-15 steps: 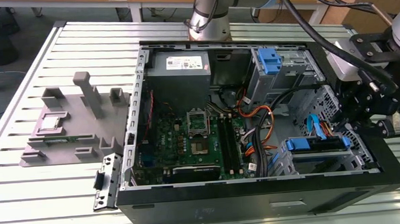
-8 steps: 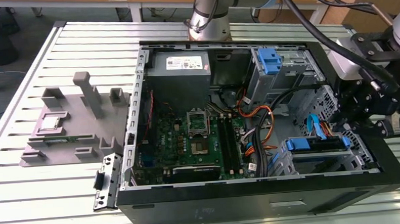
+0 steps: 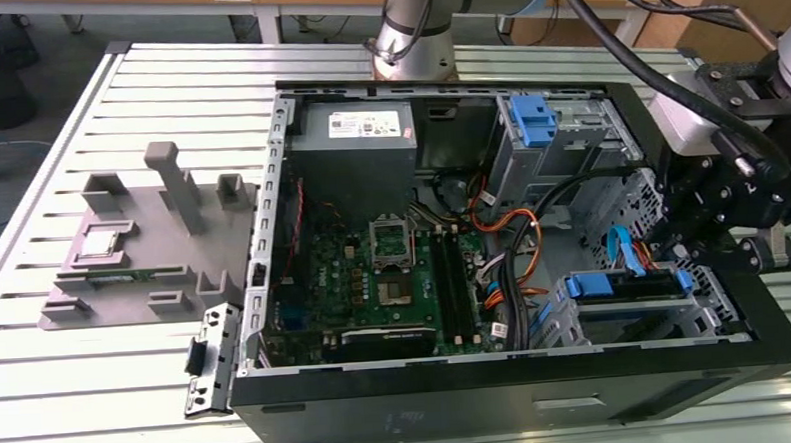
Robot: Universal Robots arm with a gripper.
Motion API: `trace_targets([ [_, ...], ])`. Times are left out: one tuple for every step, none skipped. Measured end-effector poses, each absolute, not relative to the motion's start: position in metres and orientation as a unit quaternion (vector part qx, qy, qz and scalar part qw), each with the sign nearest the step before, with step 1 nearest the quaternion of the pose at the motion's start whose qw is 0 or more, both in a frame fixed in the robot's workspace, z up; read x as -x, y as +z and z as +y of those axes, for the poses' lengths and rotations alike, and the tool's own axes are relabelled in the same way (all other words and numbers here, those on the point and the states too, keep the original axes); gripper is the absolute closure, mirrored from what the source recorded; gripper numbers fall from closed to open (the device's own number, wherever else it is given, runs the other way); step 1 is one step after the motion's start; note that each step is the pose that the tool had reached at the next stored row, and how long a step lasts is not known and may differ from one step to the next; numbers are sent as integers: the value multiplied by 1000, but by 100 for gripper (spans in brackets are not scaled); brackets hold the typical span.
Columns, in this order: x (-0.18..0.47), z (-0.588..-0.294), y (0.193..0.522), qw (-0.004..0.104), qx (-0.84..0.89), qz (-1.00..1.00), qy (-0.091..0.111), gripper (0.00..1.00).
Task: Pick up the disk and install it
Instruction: 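Insert the second disk wire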
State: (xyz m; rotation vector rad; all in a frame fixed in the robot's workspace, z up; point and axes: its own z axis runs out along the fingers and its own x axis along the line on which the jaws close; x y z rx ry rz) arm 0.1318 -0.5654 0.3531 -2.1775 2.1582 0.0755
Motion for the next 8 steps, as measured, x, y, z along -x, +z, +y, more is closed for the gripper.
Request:
trace_targets([
  [-132, -565, 354, 37, 710, 703, 25, 75],
  [-132, -565, 355, 37, 710, 703, 25, 75],
  [-132, -565, 356, 37, 710, 703, 25, 75],
  [-132, -565, 358, 37, 710, 703, 25, 75],
  [-132, -565, 360, 37, 710, 703, 25, 75],
  [-132, -565, 361, 37, 710, 703, 25, 75],
  [-132, -565, 363, 37, 710, 703, 25, 75],
  [-132, -565, 364, 37, 710, 703, 25, 75],
])
